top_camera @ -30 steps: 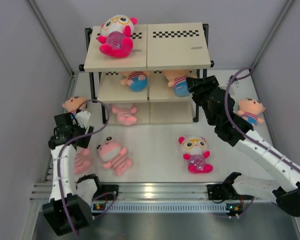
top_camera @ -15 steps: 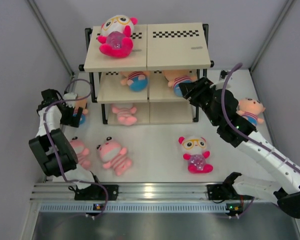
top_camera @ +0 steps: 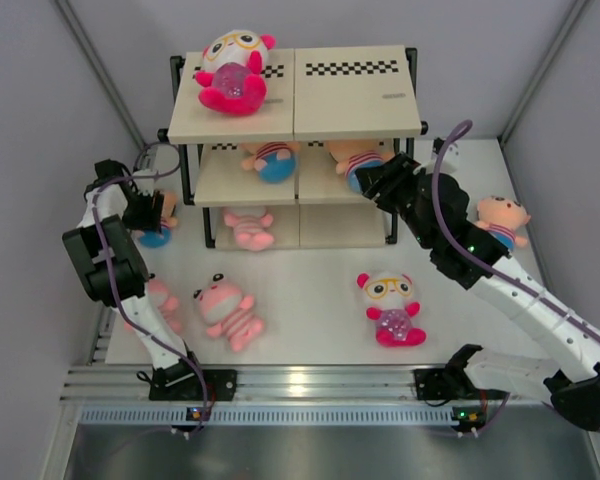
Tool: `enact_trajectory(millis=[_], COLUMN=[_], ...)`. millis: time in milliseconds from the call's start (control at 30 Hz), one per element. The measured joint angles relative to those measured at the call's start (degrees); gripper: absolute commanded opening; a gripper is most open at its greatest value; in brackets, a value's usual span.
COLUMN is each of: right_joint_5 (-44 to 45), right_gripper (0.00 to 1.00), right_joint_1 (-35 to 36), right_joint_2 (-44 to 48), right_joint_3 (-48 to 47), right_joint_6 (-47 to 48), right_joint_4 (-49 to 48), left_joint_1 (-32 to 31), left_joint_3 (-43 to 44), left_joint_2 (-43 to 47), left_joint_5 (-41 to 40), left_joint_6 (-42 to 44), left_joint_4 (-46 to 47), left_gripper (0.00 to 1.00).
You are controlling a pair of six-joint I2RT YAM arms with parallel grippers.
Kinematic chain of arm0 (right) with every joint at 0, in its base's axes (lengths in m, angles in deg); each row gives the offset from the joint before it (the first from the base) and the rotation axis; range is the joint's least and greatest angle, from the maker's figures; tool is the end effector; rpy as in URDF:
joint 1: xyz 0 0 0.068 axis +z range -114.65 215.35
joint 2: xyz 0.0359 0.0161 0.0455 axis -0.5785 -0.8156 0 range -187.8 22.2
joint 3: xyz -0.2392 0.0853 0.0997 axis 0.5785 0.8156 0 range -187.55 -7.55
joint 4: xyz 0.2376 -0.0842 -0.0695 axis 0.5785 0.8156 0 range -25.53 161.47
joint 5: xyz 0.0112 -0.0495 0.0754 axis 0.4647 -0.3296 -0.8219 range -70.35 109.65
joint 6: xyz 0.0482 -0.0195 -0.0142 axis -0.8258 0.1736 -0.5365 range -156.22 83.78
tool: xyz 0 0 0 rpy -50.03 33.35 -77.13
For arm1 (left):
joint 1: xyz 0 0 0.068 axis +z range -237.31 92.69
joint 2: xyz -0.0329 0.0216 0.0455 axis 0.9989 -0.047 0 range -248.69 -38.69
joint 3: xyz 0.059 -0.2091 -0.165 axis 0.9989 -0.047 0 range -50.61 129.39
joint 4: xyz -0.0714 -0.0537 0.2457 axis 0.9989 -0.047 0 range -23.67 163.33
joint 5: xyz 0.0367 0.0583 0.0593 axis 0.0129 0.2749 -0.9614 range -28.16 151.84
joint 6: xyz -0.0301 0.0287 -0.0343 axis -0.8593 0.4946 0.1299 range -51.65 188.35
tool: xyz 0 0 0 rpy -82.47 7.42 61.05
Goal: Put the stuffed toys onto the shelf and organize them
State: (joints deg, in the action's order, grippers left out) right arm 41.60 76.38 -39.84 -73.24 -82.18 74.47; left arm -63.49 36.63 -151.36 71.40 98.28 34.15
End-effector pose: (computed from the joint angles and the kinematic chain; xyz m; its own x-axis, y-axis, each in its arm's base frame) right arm 0.1922 0.1496 0.4103 -0.2940 0.6278 -0.7207 -0.1685 0.7082 0.6856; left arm 0.3826 0.1625 0.2075 -0.8824 0.1483 -0.4464 0.1237 0.9888 0.0839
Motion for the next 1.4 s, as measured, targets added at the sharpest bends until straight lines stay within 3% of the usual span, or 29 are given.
enact_trajectory(millis=[100, 133, 300, 433, 700, 1067, 1233, 1400], right_joint_5=[0.68, 0.79, 1.68, 2.16, -2.97, -12.48, -13.7, -11.98], right_gripper=[0.54, 0.54, 0.54, 0.53, 0.51, 0.52, 0.52, 0.52], right_joint_1=[0.0, 0.02, 0.07, 0.07, 0.28, 0.98, 0.98, 1.03], right_joint_2=[0.13, 0.22, 2.71, 4.79, 8.39, 6.25, 6.32, 8.2], right_joint_3=[0.02, 0.04, 1.25, 1.64, 3.08, 3.82, 4.7, 8.37], right_joint_6=[0.0, 0.0, 0.83, 1.81, 4.31, 8.35, 8.7, 7.78], right_joint_4=[0.39, 0.52, 0.81, 1.14, 0.17, -3.69, -4.94, -6.05], left_joint_1=[-0.13, -0.15, -0.22, -0.17, 0.07, 0.2, -3.23, -10.43], left_joint_3=[-0.31, -0.57, -3.96, -11.23, -13.05, -12.96, -9.33, -0.74], left_joint_2=[-0.35, -0.35, 1.46, 10.12, 31.01, 56.39, 57.75, 49.07], left_joint_5=[0.92, 1.05, 0.66, 0.9, 4.04, 12.31, 16.46, 17.62], left_joint_6=[-0.39, -0.42, -0.17, -0.15, 2.1, 7.06, 6.84, 1.18], left_joint_4=[0.17, 0.24, 2.91, 0.85, -11.65, -34.01, -38.03, -39.04], left_gripper=[0.37, 0.0, 0.0, 0.0, 0.0, 0.0, 0.0, 0.0])
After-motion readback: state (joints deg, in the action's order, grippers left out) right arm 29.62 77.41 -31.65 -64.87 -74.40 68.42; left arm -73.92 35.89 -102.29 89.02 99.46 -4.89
